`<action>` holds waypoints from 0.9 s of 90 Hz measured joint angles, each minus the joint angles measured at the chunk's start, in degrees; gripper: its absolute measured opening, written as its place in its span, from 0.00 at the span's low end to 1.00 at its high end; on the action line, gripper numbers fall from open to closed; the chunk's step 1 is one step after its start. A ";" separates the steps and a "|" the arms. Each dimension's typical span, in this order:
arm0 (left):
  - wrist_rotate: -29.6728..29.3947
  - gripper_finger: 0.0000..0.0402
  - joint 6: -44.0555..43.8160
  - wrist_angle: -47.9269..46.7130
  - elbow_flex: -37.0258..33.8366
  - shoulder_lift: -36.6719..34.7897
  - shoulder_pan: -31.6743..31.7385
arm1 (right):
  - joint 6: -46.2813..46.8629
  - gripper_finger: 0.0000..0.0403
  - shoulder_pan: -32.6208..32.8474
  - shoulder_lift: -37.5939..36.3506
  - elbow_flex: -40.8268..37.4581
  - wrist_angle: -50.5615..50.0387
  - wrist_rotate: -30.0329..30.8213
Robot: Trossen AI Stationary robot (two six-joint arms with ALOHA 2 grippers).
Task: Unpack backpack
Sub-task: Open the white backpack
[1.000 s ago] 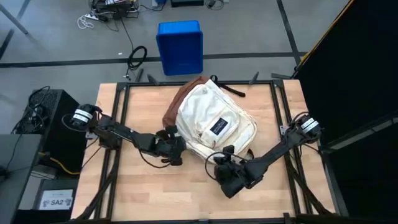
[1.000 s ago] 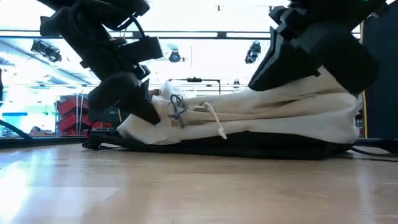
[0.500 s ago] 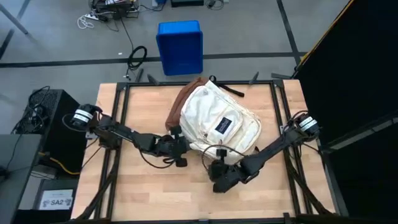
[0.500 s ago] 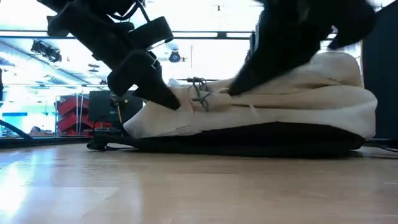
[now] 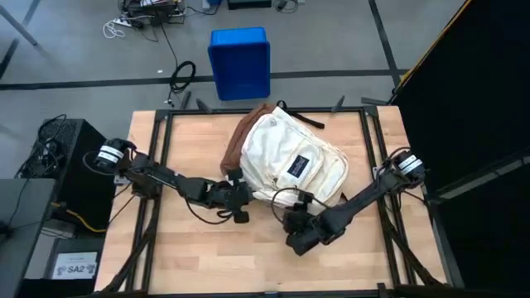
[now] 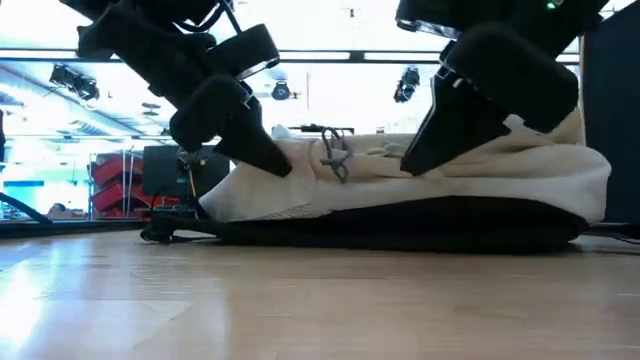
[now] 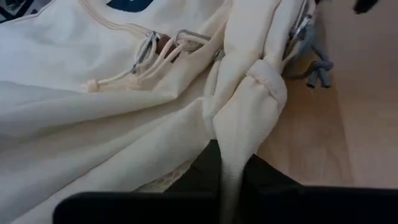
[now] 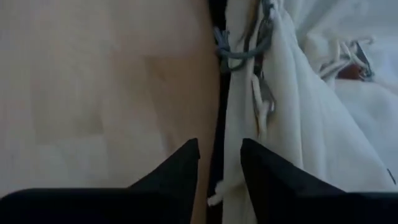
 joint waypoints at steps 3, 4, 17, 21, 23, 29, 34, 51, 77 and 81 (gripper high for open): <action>0.11 0.00 0.00 -0.02 0.00 0.00 0.00 | 0.23 0.24 0.14 0.00 0.00 -0.05 0.02; 0.12 0.00 0.00 -0.03 0.00 0.00 0.00 | 0.30 0.24 0.24 0.00 0.00 -0.07 0.02; 0.22 0.00 -0.17 -0.34 0.00 0.00 -0.02 | 1.51 0.23 1.67 -0.56 0.00 -0.72 -0.04; 0.20 0.00 -0.15 -0.46 0.00 0.00 -0.02 | 2.72 0.23 2.11 -0.88 0.00 -0.82 -0.14; 0.20 0.00 -0.15 -0.45 0.00 0.00 -0.02 | 3.27 0.23 2.32 -0.96 0.00 -0.92 -0.23; 0.20 0.00 -0.09 -0.36 0.00 0.00 -0.02 | 4.43 0.22 2.69 -0.98 0.00 -1.25 -0.72; 0.18 0.00 -0.07 -0.18 0.00 0.00 -0.02 | 5.46 0.22 2.75 -0.98 0.00 -1.80 -0.81; 0.05 0.00 -0.04 0.34 0.00 0.00 -0.02 | 6.66 0.23 0.62 -0.98 0.00 0.06 -1.29; 0.45 0.00 0.01 2.96 0.00 0.00 -0.01 | 6.55 0.26 -4.85 -1.03 -4.26 6.50 -6.41; 0.84 0.00 0.02 3.01 0.00 0.00 -0.02 | 6.53 0.26 -5.72 -1.03 -5.14 7.04 -7.50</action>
